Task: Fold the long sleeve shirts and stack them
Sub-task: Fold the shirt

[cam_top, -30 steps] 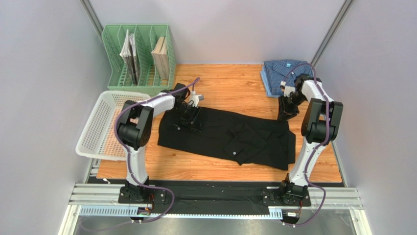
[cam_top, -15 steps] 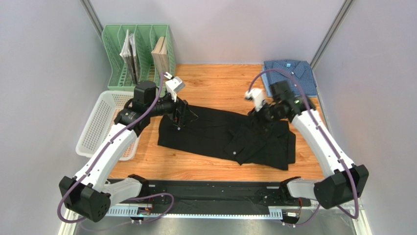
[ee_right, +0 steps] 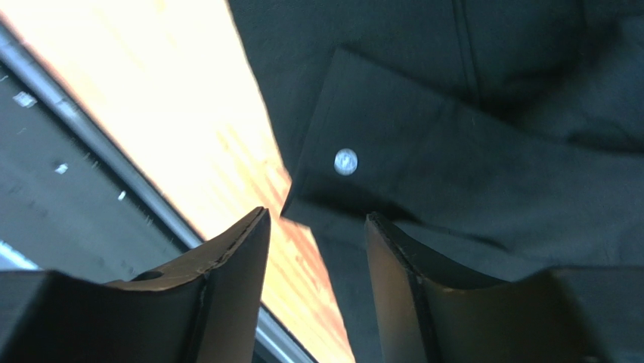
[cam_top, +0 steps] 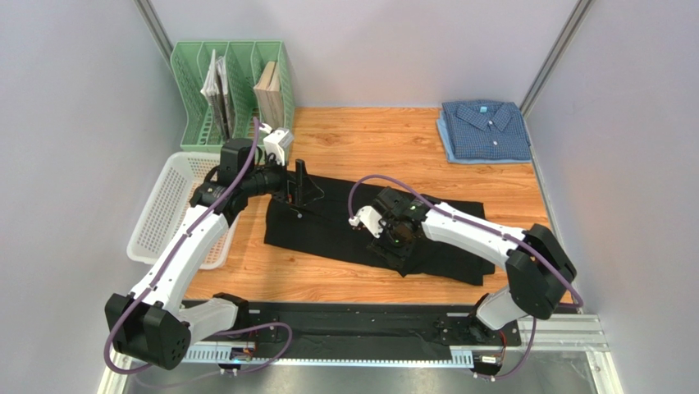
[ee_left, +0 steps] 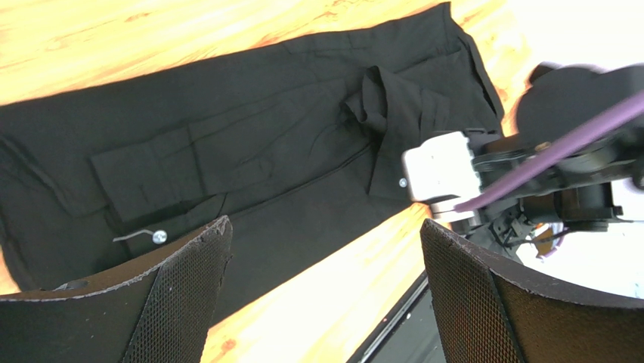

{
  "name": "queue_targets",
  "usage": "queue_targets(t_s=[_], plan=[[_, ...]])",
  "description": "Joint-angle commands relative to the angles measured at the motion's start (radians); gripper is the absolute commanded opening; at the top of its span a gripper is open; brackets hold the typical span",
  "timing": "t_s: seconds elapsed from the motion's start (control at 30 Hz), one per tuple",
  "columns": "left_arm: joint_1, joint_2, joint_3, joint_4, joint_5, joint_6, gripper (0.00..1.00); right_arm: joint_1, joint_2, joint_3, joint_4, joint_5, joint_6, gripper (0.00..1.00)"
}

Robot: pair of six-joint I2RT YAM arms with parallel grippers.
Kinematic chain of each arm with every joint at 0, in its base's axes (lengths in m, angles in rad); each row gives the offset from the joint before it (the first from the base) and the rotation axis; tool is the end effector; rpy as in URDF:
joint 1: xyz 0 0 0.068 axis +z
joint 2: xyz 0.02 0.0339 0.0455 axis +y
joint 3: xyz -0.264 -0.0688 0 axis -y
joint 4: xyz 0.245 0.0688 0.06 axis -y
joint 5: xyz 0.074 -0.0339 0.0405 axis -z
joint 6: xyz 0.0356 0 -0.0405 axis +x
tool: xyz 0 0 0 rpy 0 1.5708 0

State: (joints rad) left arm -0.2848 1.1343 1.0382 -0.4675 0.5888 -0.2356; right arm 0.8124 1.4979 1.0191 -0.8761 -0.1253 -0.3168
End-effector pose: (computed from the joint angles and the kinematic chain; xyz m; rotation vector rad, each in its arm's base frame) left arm 0.2301 -0.0880 0.3336 0.4099 2.1300 -0.9301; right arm 0.1820 0.1985 0.2104 -1.5966 2.4832 0.2580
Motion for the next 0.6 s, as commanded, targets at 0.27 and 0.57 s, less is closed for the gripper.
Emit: queue_targets(t_s=[0.27,0.57], plan=[[0.073,-0.054,0.006,0.004,-0.049,-0.01,0.99,0.048,0.174,-0.016,0.143,0.124,0.068,0.45],[0.091,-0.068,-0.012,-0.008,-0.029,0.01,0.99,0.042,0.073,0.033,0.028,0.17,0.013,0.15]])
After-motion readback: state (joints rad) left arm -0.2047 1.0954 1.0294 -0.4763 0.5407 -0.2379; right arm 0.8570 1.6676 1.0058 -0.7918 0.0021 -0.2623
